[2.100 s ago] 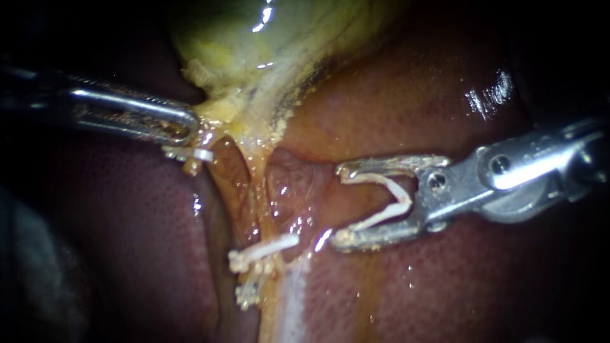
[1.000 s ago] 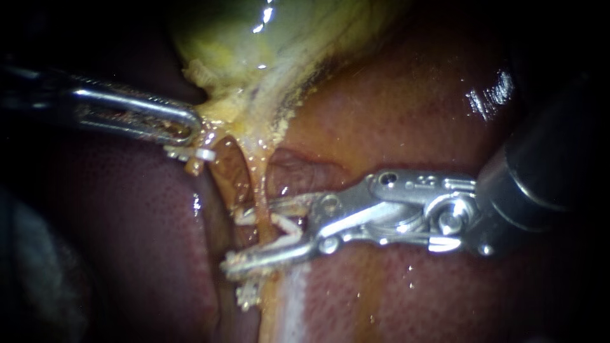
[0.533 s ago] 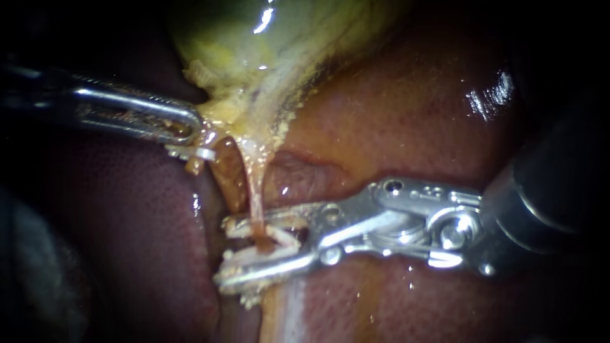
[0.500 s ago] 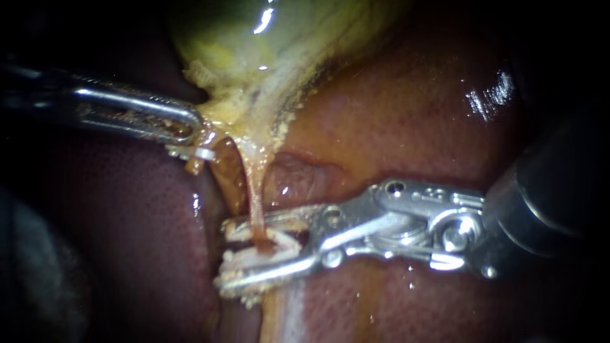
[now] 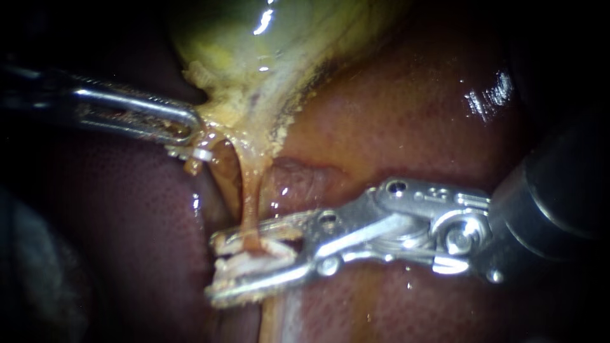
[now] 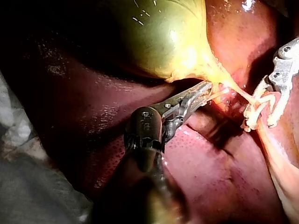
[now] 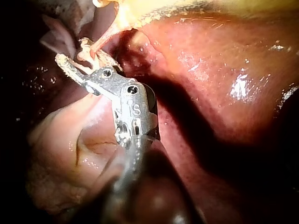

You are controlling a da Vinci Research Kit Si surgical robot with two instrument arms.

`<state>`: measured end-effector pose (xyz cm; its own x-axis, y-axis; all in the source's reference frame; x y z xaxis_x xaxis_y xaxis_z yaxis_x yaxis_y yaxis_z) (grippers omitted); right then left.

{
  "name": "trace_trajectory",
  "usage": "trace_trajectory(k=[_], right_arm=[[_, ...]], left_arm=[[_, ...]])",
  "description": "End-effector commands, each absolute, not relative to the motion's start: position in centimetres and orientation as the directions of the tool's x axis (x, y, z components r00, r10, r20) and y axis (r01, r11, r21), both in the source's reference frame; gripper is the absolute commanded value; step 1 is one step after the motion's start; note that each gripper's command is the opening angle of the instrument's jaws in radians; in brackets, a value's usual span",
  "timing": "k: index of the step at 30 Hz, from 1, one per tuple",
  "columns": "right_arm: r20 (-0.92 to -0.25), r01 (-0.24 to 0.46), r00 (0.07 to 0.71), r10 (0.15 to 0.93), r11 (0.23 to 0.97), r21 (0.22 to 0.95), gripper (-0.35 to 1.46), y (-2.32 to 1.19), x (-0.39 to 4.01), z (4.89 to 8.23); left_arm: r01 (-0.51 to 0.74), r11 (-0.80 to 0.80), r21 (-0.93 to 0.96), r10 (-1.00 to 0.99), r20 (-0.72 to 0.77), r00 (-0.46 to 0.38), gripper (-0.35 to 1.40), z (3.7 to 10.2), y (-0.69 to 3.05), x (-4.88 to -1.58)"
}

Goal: Clipping second clip right tube

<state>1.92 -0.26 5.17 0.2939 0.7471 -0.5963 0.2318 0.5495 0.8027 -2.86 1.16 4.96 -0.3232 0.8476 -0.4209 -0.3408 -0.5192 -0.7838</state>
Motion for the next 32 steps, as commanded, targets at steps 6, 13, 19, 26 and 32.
trace_trajectory(k=[6, 13, 19, 26, 32], right_arm=[[-0.597, 0.228, 0.295, 0.746, 0.551, 0.803, 0.06, -0.27, 1.92, 5.18], [-0.534, 0.198, 0.309, 0.787, 0.496, 0.846, -0.35, -0.26, 1.87, 5.2], [-0.515, 0.187, 0.311, 0.799, 0.479, 0.857, -0.35, -0.27, 1.83, 5.22], [-0.515, 0.187, 0.312, 0.798, 0.48, 0.857, -0.35, -0.28, 1.84, 5.23], [-0.517, 0.188, 0.313, 0.797, 0.482, 0.856, -0.35, -0.31, 1.84, 5.26]], left_arm=[[-0.341, -0.519, -0.784, 0.848, -0.421, -0.323, -0.35, 4.96, 1.17, -2.86], [-0.341, -0.519, -0.784, 0.848, -0.421, -0.323, -0.35, 4.97, 1.17, -2.87], [-0.341, -0.519, -0.784, 0.848, -0.421, -0.323, -0.35, 4.98, 1.18, -2.87], [-0.341, -0.519, -0.784, 0.848, -0.421, -0.323, -0.35, 4.98, 1.18, -2.87], [-0.341, -0.519, -0.784, 0.848, -0.421, -0.323, -0.35, 4.99, 1.18, -2.87]])
